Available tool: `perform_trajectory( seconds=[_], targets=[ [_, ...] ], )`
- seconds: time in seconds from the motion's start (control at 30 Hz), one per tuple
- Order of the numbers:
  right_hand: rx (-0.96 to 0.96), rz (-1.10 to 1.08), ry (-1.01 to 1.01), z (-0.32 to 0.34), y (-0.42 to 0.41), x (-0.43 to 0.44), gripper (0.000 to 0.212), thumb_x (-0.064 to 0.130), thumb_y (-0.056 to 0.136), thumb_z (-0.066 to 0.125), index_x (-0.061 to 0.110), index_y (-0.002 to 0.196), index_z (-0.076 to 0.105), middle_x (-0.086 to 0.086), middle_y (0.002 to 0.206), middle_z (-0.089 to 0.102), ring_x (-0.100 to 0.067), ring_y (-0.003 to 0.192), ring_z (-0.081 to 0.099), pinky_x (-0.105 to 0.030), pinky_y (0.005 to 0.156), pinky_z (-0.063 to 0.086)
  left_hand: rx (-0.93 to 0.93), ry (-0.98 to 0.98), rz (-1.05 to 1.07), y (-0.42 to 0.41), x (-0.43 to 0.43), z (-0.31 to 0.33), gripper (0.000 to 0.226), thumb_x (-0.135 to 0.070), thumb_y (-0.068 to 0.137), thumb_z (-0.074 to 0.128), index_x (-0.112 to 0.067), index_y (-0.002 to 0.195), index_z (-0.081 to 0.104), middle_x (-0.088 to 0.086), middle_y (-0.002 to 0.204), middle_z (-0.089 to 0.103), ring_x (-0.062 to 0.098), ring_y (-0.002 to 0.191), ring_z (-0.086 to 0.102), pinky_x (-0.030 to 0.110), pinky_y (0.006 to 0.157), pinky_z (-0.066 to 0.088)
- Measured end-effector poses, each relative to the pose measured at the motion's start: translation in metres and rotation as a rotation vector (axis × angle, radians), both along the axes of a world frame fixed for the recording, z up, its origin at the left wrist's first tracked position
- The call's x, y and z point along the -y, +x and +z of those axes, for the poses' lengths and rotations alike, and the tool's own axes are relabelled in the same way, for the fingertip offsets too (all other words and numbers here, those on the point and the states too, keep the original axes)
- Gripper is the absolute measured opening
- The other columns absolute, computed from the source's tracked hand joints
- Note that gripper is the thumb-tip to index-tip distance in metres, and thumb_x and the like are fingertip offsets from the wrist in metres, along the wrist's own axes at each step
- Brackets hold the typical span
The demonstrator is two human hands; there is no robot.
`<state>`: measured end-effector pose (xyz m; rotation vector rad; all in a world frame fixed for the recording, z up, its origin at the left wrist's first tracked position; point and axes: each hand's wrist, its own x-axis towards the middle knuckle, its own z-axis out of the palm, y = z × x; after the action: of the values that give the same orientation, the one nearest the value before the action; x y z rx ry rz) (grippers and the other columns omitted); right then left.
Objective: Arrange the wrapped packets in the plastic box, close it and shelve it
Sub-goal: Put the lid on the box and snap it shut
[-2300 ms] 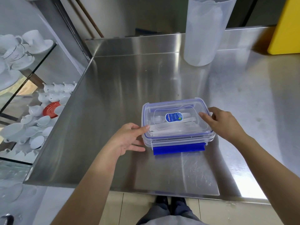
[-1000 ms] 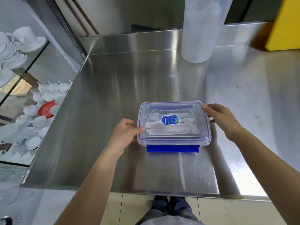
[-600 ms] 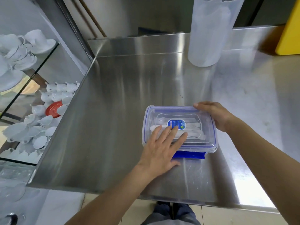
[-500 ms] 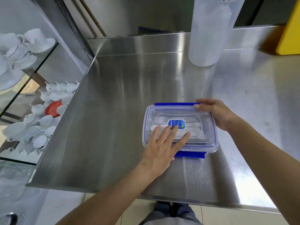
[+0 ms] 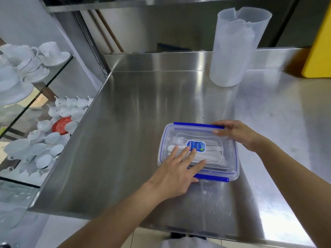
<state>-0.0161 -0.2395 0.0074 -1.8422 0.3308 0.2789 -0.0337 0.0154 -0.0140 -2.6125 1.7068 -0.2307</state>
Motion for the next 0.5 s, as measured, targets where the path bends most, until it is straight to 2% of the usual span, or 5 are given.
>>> perform_trajectory(
  seconds=[0.1, 0.2, 0.23, 0.43, 0.5],
  targets=[
    [0.01, -0.021, -0.026, 0.0011, 0.0016, 0.0002, 0.025, 0.015, 0.085, 0.064, 0.013, 0.11, 0.065, -0.008, 0.104, 0.067, -0.024, 0.094, 0.064, -0.029, 0.072, 0.054, 0.017, -0.032, -0.04, 0.0049, -0.0022, -0.0042, 0.046, -0.039, 0.089, 0.042, -0.015, 0.125, 0.058, 0.019, 0.123, 0.062, 0.034, 0.116, 0.057, 0.052, 0.094, 0.048],
    [0.026, -0.039, -0.068, 0.0009, 0.0025, -0.0011, 0.024, 0.011, 0.085, 0.064, 0.009, 0.109, 0.066, -0.012, 0.106, 0.066, -0.026, 0.095, 0.062, -0.03, 0.074, 0.052, 0.026, -0.101, -0.052, 0.0042, -0.0005, -0.0052, 0.045, -0.032, 0.079, 0.074, -0.013, 0.119, 0.064, 0.019, 0.117, 0.066, 0.034, 0.11, 0.061, 0.05, 0.089, 0.051],
    [0.031, -0.044, -0.079, 0.0012, 0.003, -0.002, 0.024, 0.01, 0.085, 0.064, 0.008, 0.109, 0.066, -0.013, 0.106, 0.066, -0.027, 0.096, 0.062, -0.031, 0.075, 0.052, 0.019, -0.116, -0.048, 0.0043, 0.0003, -0.0044, 0.047, -0.03, 0.075, 0.078, -0.012, 0.116, 0.065, 0.018, 0.115, 0.067, 0.034, 0.108, 0.063, 0.049, 0.087, 0.053],
    [0.05, -0.079, -0.113, 0.0038, 0.0032, -0.0068, 0.02, 0.006, 0.086, 0.062, 0.007, 0.105, 0.068, -0.012, 0.1, 0.067, -0.026, 0.089, 0.062, -0.032, 0.073, 0.053, -0.023, -0.209, -0.033, 0.0022, 0.0009, -0.0086, 0.045, -0.027, 0.07, 0.082, -0.012, 0.11, 0.069, 0.015, 0.11, 0.07, 0.032, 0.104, 0.065, 0.049, 0.085, 0.054],
    [0.065, -0.095, -0.129, 0.003, 0.0024, -0.0081, 0.019, 0.007, 0.086, 0.062, 0.007, 0.104, 0.069, -0.012, 0.1, 0.067, -0.026, 0.089, 0.062, -0.037, 0.078, 0.054, -0.046, -0.222, -0.028, 0.0023, 0.0012, -0.0085, 0.042, -0.026, 0.07, 0.082, -0.011, 0.108, 0.07, 0.014, 0.109, 0.07, 0.033, 0.104, 0.065, 0.05, 0.084, 0.054]
  ],
)
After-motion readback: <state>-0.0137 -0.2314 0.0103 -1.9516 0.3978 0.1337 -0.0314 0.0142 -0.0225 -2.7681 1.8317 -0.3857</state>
